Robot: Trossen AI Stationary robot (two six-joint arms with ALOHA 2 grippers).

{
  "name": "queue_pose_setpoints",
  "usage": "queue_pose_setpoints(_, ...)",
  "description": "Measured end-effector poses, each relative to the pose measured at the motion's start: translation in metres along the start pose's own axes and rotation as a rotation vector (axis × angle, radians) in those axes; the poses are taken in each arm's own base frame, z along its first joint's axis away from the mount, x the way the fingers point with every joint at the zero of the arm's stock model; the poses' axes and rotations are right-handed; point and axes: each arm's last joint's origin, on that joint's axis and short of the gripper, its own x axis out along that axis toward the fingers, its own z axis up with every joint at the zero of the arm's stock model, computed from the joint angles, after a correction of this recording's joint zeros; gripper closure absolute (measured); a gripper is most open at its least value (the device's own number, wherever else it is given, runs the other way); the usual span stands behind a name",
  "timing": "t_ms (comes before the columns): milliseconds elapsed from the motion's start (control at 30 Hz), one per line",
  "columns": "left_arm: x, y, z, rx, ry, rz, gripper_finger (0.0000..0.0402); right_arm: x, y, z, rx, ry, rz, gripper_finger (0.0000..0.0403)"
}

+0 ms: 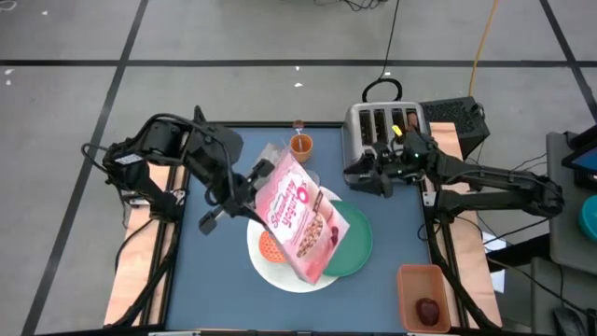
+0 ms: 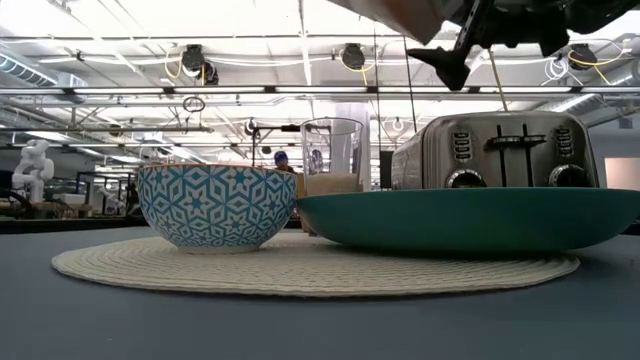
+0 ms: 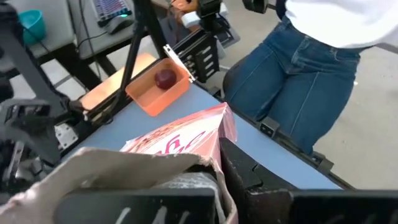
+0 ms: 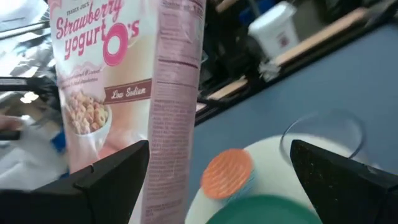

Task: Arrange a breakfast setting
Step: Pour the cereal into the orange bowl

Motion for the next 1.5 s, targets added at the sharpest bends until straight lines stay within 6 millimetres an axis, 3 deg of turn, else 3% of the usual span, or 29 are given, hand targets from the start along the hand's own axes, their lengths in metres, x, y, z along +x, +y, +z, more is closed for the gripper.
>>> queue_pose_setpoints(400,0.004,0.000,0.001,0.061,0.011,0.009,0.0401,0.013,-0.007,-0.016,0.119,0.181,0.061,0.0018)
queue_pose_setpoints(567,0.004,0.001,0.000,0.061,0.033,0.044,0.0401,0.010,-0.001,-0.025,0.151,0.229,0.060,0.0018)
queue_pose_setpoints(767,0.004,0.001,0.000,0.060,0.034,0.046,0.0401,-0.002,-0.001,-0.050,0.242,0.217,0.014,0.0018)
queue_pose_setpoints(1000,0.004,0.002,0.000,0.078,0.041,0.058,0.0401,-0.015,0.002,-0.070,0.279,0.087,0.068,0.0018)
queue_pose_setpoints(1333,0.003,0.010,0.003,0.106,0.092,0.257,0.0401,-0.016,-0.007,-0.099,0.324,-0.047,0.052,0.0018)
queue_pose_setpoints(1500,0.002,0.013,0.002,0.104,0.127,0.330,0.0401,-0.019,-0.006,-0.102,0.317,-0.184,0.104,0.0018)
